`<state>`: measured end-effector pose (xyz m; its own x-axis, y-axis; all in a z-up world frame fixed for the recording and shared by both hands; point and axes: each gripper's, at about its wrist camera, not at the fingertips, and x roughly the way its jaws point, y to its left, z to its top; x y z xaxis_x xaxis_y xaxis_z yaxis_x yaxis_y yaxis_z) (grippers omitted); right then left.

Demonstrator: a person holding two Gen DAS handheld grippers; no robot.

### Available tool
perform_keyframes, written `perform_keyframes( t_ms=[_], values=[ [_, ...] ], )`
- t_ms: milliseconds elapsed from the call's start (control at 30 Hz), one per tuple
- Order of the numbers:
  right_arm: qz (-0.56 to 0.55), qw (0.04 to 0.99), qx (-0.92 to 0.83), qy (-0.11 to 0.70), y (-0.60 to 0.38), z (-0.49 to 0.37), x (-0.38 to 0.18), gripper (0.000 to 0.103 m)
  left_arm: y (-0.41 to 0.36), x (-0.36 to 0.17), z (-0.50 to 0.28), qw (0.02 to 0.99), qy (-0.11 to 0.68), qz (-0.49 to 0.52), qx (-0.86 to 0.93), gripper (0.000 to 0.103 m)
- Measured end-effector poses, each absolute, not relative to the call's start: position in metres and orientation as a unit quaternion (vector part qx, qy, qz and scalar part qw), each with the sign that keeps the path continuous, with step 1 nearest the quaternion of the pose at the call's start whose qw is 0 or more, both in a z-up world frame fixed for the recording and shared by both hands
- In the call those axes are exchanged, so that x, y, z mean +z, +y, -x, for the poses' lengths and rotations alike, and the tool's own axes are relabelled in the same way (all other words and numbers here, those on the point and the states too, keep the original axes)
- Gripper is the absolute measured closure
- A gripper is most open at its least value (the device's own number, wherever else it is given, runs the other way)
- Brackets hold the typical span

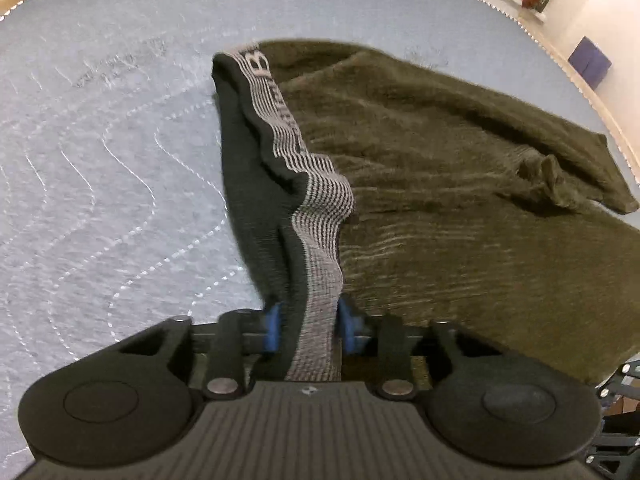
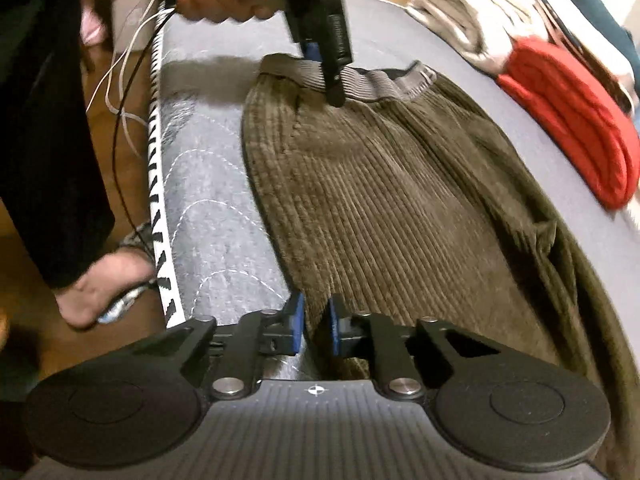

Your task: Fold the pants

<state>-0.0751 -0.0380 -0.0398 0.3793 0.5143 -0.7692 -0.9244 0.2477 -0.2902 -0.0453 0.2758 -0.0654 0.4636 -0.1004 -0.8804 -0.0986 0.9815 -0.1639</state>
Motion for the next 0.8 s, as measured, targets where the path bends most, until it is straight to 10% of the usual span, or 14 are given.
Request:
perform_keyframes(
  t_ms=[267, 433, 533, 800],
  values=[
    [0.391, 0.722, 0.527, 0.218, -0.027, 0.108, -0.013, 0.094, 0.29, -0.029, 0.084, 0.86, 0.502, 0.092, 0.022, 0.077],
    [0.387, 0.724, 0.513, 0.25, -0.026, 0.102, -0.02, 0.088, 0.277, -0.035, 0.082, 0.862, 0.501, 0.023, 0.068, 0.057],
    [0.316, 0.76, 0.502, 0.265, -0.038, 0.085, 0.003, 0.058, 0.267, -0.01, 0.085, 0.896, 0.44, 0.019, 0.056, 0.052],
    [0.209, 0.792, 0.398, 0.414, -0.068, 0.019, -0.018, 0.054, 0.233, -0.063, 0.057, 0.844, 0.536, -0.02, -0.012, 0.056]
  ],
)
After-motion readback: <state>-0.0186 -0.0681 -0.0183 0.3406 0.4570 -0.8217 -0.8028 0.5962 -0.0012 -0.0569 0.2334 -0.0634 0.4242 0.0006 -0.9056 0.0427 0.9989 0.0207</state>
